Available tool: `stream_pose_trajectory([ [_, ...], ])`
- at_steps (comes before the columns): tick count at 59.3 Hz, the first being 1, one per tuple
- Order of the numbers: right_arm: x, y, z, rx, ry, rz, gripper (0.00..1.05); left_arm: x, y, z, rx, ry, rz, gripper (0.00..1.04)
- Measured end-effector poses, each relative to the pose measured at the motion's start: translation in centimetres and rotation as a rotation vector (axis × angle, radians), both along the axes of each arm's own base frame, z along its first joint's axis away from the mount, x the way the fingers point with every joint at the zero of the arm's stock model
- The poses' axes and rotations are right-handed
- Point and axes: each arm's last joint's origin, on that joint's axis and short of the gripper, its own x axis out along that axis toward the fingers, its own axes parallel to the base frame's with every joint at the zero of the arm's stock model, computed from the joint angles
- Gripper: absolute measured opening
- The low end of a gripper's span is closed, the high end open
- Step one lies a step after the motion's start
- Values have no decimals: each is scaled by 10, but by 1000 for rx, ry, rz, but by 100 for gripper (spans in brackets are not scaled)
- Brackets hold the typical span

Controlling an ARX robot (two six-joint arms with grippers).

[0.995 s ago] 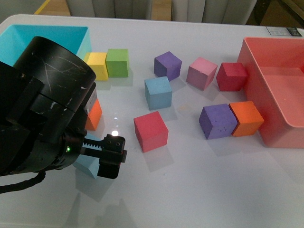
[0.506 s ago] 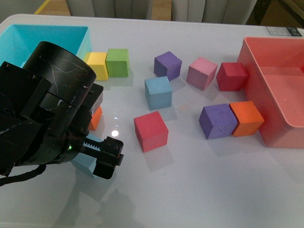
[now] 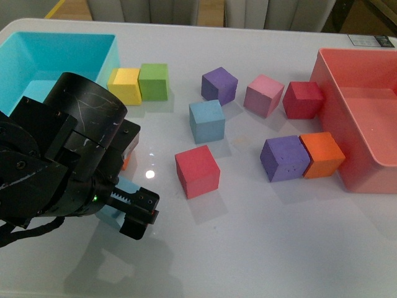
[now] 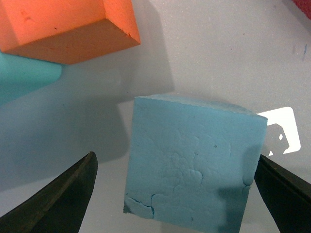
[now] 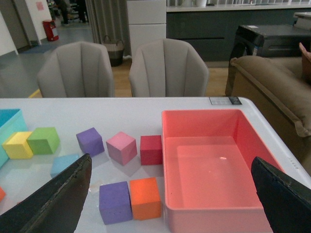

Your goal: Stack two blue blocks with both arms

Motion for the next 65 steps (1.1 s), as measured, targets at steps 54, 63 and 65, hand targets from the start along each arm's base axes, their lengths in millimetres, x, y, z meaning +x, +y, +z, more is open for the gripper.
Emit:
stream_pose_trajectory([
  [54,0,0,0,0,0,0,96,-9,-10,-5,-18,12,-20,46],
  [63,0,0,0,0,0,0,96,-23,-7,4,-38,34,-46,42],
  [65,0,0,0,0,0,0,96,-26,-7,9,-48,32,-55,42],
])
